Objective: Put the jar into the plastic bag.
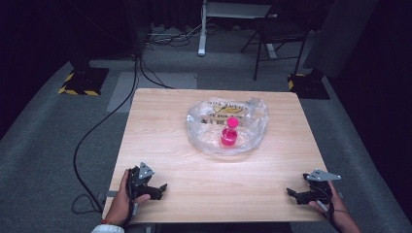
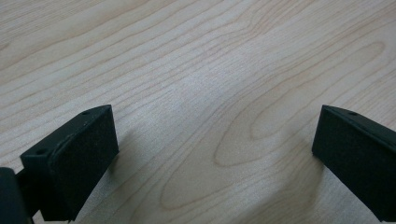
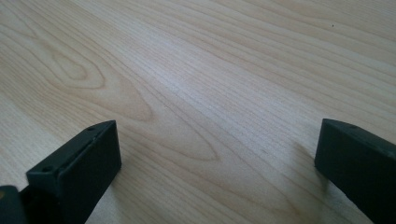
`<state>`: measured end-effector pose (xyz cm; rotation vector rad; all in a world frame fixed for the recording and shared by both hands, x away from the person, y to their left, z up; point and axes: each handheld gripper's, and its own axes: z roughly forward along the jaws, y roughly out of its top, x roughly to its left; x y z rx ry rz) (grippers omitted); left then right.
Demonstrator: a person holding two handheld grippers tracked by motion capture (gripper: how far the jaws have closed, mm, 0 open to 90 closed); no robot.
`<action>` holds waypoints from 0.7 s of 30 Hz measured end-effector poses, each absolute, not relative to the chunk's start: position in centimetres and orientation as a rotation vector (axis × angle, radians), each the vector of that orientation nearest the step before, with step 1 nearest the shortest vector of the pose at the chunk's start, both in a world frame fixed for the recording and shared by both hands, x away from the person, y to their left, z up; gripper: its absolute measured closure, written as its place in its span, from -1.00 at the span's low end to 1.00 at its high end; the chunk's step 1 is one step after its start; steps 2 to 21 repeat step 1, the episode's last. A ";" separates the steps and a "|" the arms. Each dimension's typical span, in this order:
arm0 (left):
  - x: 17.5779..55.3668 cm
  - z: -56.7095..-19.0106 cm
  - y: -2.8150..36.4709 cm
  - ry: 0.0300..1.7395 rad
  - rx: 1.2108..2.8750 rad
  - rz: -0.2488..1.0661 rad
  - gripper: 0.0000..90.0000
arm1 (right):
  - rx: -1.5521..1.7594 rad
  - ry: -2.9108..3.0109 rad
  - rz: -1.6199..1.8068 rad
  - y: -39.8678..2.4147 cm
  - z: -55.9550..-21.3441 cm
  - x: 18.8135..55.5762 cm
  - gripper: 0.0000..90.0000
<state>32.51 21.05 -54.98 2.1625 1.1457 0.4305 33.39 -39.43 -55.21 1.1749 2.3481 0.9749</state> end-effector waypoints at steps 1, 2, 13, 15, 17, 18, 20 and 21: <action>32.5 -55.0 21.0 1.146 2.163 0.430 -1.00 | 1.175 2.348 0.975 -39.4 -55.2 33.4 -1.00; 32.5 -55.0 21.0 1.146 2.163 0.430 -1.00 | 1.175 2.348 0.975 -39.4 -55.2 33.4 -1.00; 32.5 -55.0 21.0 1.146 2.163 0.430 -1.00 | 1.175 2.348 0.975 -39.4 -55.2 33.4 -1.00; 32.5 -55.0 21.0 1.146 2.163 0.430 -1.00 | 1.175 2.348 0.975 -39.4 -55.2 33.4 -1.00; 32.5 -55.0 21.0 1.146 2.163 0.430 -1.00 | 1.175 2.348 0.975 -39.4 -55.2 33.4 -1.00; 32.5 -55.0 21.0 1.146 2.163 0.430 -1.00 | 1.175 2.348 0.975 -39.4 -55.2 33.4 -1.00; 32.5 -55.0 21.0 1.146 2.163 0.430 -1.00 | 1.175 2.348 0.975 -39.4 -55.2 33.4 -1.00; 32.5 -55.0 21.0 1.146 2.163 0.430 -1.00 | 1.175 2.348 0.975 -39.4 -55.2 33.4 -1.00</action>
